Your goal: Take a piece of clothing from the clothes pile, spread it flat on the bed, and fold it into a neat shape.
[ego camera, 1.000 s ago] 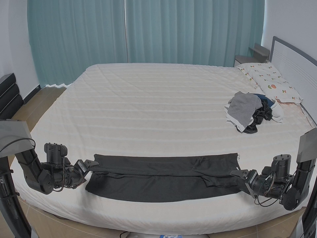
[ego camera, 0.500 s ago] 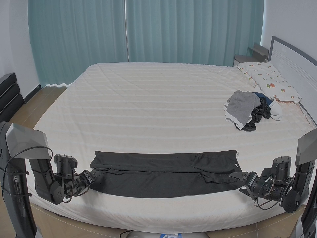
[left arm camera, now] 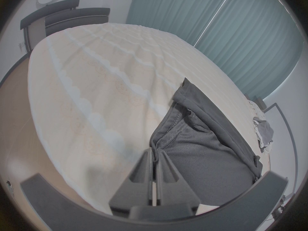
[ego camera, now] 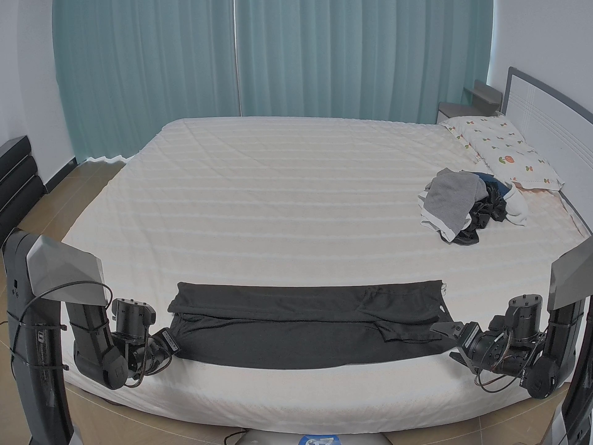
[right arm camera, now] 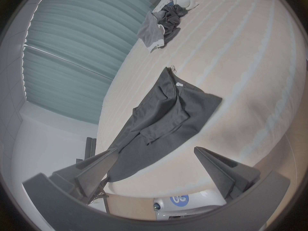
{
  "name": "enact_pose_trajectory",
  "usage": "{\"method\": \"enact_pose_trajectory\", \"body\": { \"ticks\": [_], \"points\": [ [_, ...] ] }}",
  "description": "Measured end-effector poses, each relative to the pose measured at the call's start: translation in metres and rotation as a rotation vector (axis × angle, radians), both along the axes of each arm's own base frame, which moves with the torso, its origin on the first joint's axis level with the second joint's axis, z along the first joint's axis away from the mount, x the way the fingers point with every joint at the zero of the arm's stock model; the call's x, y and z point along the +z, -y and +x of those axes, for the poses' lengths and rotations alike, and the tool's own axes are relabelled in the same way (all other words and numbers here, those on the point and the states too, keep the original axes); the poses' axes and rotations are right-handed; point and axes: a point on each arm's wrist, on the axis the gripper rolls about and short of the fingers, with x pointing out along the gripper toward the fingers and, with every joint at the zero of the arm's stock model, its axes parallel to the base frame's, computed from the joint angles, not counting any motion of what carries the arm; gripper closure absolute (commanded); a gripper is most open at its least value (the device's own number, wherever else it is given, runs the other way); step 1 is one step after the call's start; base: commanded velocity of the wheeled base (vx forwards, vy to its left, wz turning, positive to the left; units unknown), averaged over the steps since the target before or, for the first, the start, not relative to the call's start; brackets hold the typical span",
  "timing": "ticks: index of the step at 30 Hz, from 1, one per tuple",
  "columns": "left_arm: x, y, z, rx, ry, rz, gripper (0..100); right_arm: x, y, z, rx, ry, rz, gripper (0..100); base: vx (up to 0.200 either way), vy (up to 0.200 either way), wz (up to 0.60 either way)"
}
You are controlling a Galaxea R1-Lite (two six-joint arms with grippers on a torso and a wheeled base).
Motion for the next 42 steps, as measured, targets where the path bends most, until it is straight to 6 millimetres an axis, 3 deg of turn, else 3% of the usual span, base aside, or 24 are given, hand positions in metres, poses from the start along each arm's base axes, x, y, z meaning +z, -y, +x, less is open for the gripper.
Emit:
{"method": "enact_pose_trajectory", "body": {
  "ticks": [10,11,20,29,42],
  "points": [
    [-0.001,-0.003,-0.005,0.057,0.002,0.053,100,-0.010,-0.003,-0.001,-0.001,-0.028,-0.021,0,0.000,0.000,0.00],
    [-0.001,-0.003,-0.005,0.057,0.004,0.053,0,-0.010,-0.004,-0.001,0.002,-0.030,-0.020,0,0.000,0.000,0.00],
    [0.002,-0.001,-0.005,0.011,0.032,-0.025,0,-0.013,-0.026,0.002,0.015,-0.028,0.007,0,0.000,0.000,0.00],
    [0.020,-0.013,-0.004,-0.030,0.054,-0.341,0,-0.026,-0.045,0.028,-0.070,0.022,-0.008,0,0.000,0.000,0.00],
    [0.032,-0.022,0.001,0.005,0.110,-0.355,0,-0.042,-0.056,0.042,-0.083,0.034,-0.021,0,0.000,0.000,0.00]
  ]
}}
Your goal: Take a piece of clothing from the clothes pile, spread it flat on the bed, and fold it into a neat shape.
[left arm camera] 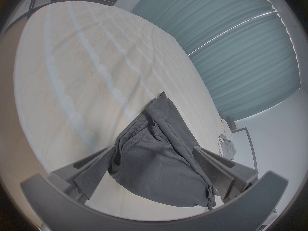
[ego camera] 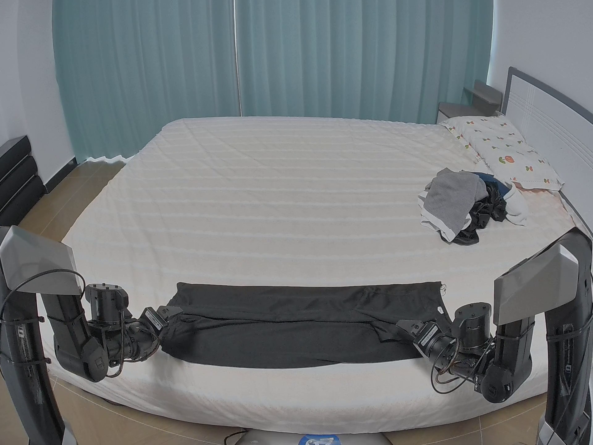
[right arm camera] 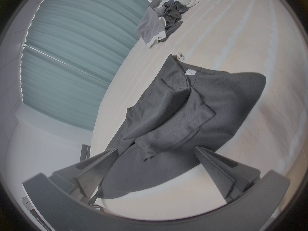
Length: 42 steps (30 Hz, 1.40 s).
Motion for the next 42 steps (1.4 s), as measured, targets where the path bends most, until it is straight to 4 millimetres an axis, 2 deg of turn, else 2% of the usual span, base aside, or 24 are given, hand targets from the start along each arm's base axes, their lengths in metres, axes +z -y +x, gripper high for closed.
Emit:
{"method": "enact_pose_trajectory", "body": {
  "ticks": [20,21,35,42],
  "points": [
    [0.000,0.001,-0.002,-0.002,-0.006,0.005,0,-0.011,-0.001,0.010,-0.017,0.012,-0.030,0,0.000,0.000,0.00],
    [0.000,0.001,-0.002,-0.003,-0.006,0.005,0,-0.012,-0.001,0.010,-0.015,0.011,-0.032,100,0.000,0.000,0.00],
    [-0.001,0.001,-0.003,-0.008,-0.006,0.008,0,-0.015,0.000,0.004,-0.001,-0.014,-0.062,100,0.000,0.000,0.00],
    [-0.001,0.002,-0.003,-0.008,-0.007,0.008,0,-0.011,0.002,-0.001,0.000,-0.019,-0.064,100,0.000,0.000,0.00]
  ]
}}
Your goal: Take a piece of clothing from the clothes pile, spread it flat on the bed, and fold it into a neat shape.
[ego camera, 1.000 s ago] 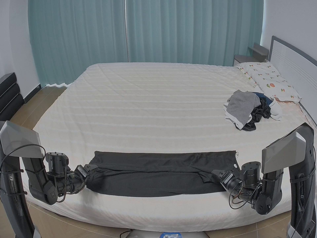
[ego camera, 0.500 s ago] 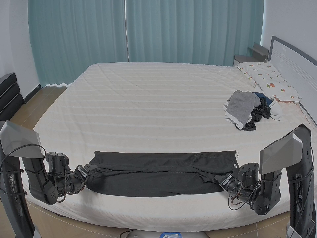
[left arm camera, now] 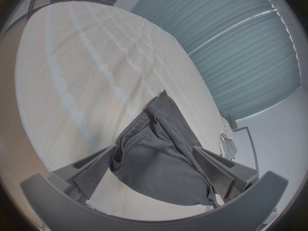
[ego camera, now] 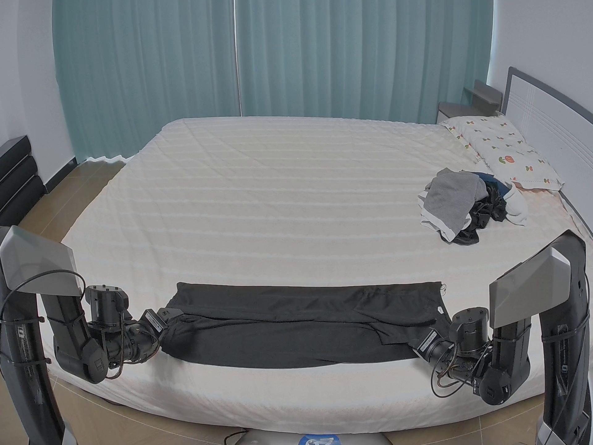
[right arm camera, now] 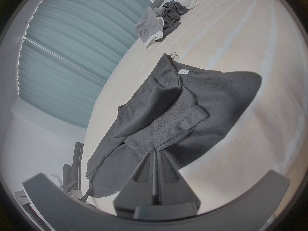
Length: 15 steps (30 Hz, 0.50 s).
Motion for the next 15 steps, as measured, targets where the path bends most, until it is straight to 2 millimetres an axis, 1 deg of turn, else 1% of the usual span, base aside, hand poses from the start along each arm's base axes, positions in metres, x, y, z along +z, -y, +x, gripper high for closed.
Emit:
{"method": "enact_pose_trajectory", "body": {
  "ticks": [15],
  "points": [
    [0.000,0.000,0.000,0.000,-0.001,0.000,0,0.023,0.001,-0.015,0.021,0.024,0.011,100,0.000,0.000,0.00]
  ]
}}
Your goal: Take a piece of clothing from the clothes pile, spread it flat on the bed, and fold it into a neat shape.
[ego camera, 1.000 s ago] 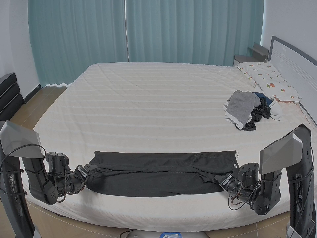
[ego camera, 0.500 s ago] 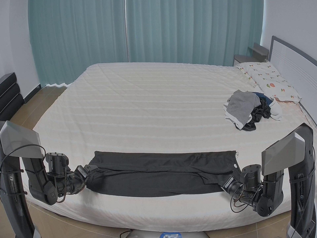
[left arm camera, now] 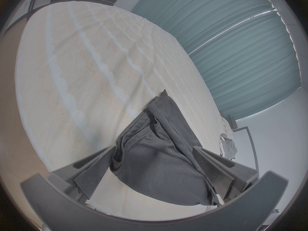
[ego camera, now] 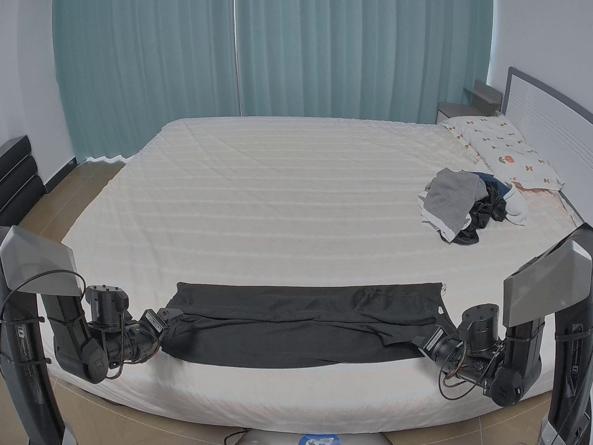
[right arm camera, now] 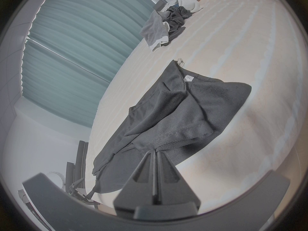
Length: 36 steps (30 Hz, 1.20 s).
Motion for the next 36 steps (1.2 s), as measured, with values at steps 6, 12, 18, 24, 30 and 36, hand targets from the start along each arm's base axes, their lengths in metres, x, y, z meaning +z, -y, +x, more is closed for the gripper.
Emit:
{"method": "enact_pose_trajectory", "body": {
  "ticks": [6,12,18,24,30,36],
  "points": [
    [0.000,0.000,0.000,0.000,0.000,0.000,0,0.006,0.000,-0.006,0.009,0.002,0.001,100,0.000,0.000,0.00],
    [0.000,0.000,0.000,0.000,-0.001,0.000,0,0.006,0.001,-0.012,0.018,-0.017,-0.006,100,0.000,0.000,0.00],
    [0.000,0.000,0.000,-0.010,0.003,0.011,0,0.001,0.002,-0.015,0.031,-0.043,-0.016,100,0.000,0.000,0.00],
    [-0.003,0.000,-0.002,-0.038,-0.001,0.046,0,-0.010,0.002,-0.016,0.058,-0.071,-0.063,0,0.000,0.000,0.00],
    [-0.004,0.000,-0.002,-0.039,-0.006,0.047,0,-0.017,0.002,-0.013,0.053,-0.084,-0.066,0,0.000,0.000,0.00],
    [-0.005,0.000,-0.002,-0.039,-0.007,0.047,0,-0.014,0.004,-0.010,0.033,-0.069,-0.062,0,0.000,0.000,0.00]
  ]
}}
